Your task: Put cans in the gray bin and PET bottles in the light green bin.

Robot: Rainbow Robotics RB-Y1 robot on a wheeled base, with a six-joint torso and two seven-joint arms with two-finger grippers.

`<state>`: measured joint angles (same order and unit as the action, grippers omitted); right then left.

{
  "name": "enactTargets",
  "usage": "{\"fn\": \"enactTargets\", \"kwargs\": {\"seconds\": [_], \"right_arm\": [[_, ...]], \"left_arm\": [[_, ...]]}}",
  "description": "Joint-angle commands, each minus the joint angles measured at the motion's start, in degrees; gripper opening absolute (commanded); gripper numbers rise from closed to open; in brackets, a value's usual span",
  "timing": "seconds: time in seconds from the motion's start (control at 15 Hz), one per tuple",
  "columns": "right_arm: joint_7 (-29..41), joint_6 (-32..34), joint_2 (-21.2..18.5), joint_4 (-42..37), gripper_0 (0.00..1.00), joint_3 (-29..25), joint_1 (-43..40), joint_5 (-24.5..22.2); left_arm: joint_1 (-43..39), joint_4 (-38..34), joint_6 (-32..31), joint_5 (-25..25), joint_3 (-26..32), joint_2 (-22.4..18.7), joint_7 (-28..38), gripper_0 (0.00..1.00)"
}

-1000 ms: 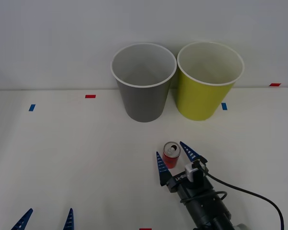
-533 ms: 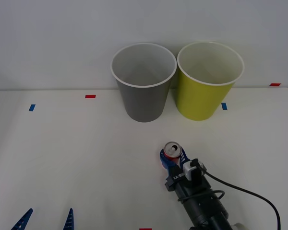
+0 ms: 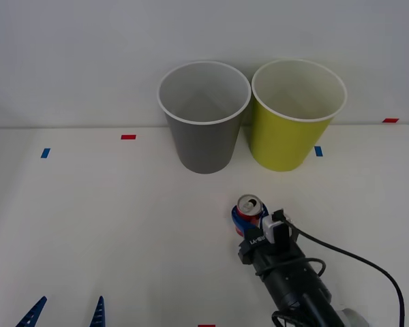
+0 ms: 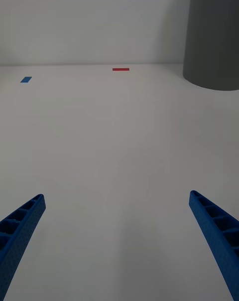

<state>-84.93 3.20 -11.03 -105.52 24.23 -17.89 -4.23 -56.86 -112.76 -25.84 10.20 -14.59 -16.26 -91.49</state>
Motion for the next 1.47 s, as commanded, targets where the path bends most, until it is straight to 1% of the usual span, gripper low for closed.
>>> {"fn": "enactTargets", "kwargs": {"seconds": [0.07,0.13,0.2,0.4,0.53,0.6,0.73,0.8,0.87,1.07,1.33,1.4,1.47], "right_arm": [[1.08,-12.34,-3.12,-11.03,0.01,0.47,-1.53,0.98],[1.43,-16.82,-3.91,-14.63,0.00,0.56,-1.35,1.15],[1.70,-25.09,-4.79,-20.17,0.00,0.82,-1.18,1.15],[2.66,-41.87,-5.75,-30.28,0.00,0.91,2.25,1.33],[3.54,-49.96,-6.46,-33.79,0.00,0.91,6.12,1.77],[4.25,-55.06,-7.42,-36.08,0.00,0.74,8.58,2.38],[8.38,-60.86,-9.09,-38.89,0.00,0.12,11.74,5.02],[9.26,-64.02,-9.71,-40.12,0.00,0.03,14.29,5.72],[9.08,-65.25,-9.80,-40.65,0.00,-0.06,16.22,5.90],[9.52,-65.25,-10.06,-41.70,0.00,-1.64,21.32,6.16],[9.87,-65.25,-9.09,-41.70,0.00,-7.17,28.53,14.34],[9.87,-65.25,-9.36,-40.12,0.00,-8.58,31.87,17.15],[10.14,-65.25,-9.09,-37.92,0.00,-9.02,35.03,18.56]], "left_arm": [[0.00,0.00,0.00,0.00,0.00,0.00,0.00,1.00],[0.00,0.00,0.00,0.00,0.00,0.00,0.00,1.00],[0.00,0.00,0.00,0.00,0.00,0.00,0.00,1.00],[0.00,0.00,0.00,0.00,0.00,0.00,0.00,1.00],[0.00,0.00,0.00,0.00,0.00,0.00,0.00,1.00],[0.00,0.00,0.00,0.00,0.00,0.00,0.00,1.00],[0.00,0.00,0.00,0.00,0.00,0.00,0.00,1.00],[0.00,0.00,0.00,0.00,0.00,0.00,0.00,1.00],[0.00,0.00,0.00,0.00,0.00,0.00,0.00,1.00],[0.00,0.00,0.00,0.00,0.00,0.00,0.00,1.00],[0.00,0.00,0.00,0.00,0.00,0.00,0.00,1.00],[0.00,0.00,0.00,0.00,0.00,0.00,0.00,1.00],[0.00,0.00,0.00,0.00,0.00,0.00,0.00,1.00]]}}
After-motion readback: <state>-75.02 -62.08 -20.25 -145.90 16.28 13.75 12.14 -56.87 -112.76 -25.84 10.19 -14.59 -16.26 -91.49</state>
